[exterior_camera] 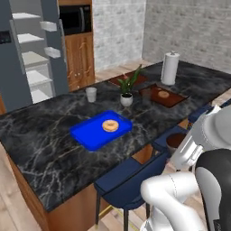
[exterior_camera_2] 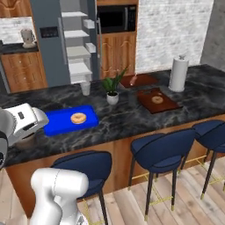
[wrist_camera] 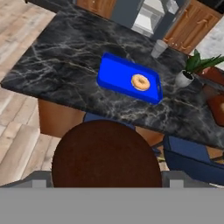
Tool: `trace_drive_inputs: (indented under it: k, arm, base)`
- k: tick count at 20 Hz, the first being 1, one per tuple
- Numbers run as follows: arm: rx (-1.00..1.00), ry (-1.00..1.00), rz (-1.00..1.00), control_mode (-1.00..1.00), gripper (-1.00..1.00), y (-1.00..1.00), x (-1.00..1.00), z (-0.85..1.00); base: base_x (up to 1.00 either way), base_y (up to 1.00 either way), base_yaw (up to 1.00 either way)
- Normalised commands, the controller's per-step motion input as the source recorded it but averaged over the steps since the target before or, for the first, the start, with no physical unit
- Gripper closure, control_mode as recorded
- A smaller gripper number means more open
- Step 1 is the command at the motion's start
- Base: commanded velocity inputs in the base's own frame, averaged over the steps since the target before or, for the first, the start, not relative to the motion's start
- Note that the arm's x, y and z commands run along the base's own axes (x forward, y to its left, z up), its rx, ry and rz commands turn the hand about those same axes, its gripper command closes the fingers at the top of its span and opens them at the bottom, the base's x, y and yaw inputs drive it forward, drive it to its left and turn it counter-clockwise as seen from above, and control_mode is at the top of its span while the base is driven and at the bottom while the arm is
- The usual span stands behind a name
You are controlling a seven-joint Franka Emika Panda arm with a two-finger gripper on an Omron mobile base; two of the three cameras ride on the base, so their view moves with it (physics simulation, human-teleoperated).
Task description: Take the donut and cupcake from the fridge and place them on the empty tray on the dining counter.
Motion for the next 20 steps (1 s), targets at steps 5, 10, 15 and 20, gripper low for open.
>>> trace_drive_inputs:
  k: [5, 10, 15, 20]
  arm:
    - [0.00, 0.00, 0.00, 1.00, 1.00, 0.00, 0.00, 0.00]
    - [0.00, 0.00, 0.00, 1.00, 1.00, 0.00, 0.00, 0.00]
    - [0.00, 0.00, 0.00, 1.00, 1.00, 0.00, 0.00, 0.00]
    - [0.00, 0.00, 0.00, 1.00, 1.00, 0.00, 0.00, 0.00]
  base:
    - [1.00, -0.25, 0.34]
    - [1.00, -0.18, 0.25]
    - [0.95, 0.00, 0.16]
    - [0.36, 0.00, 0.01]
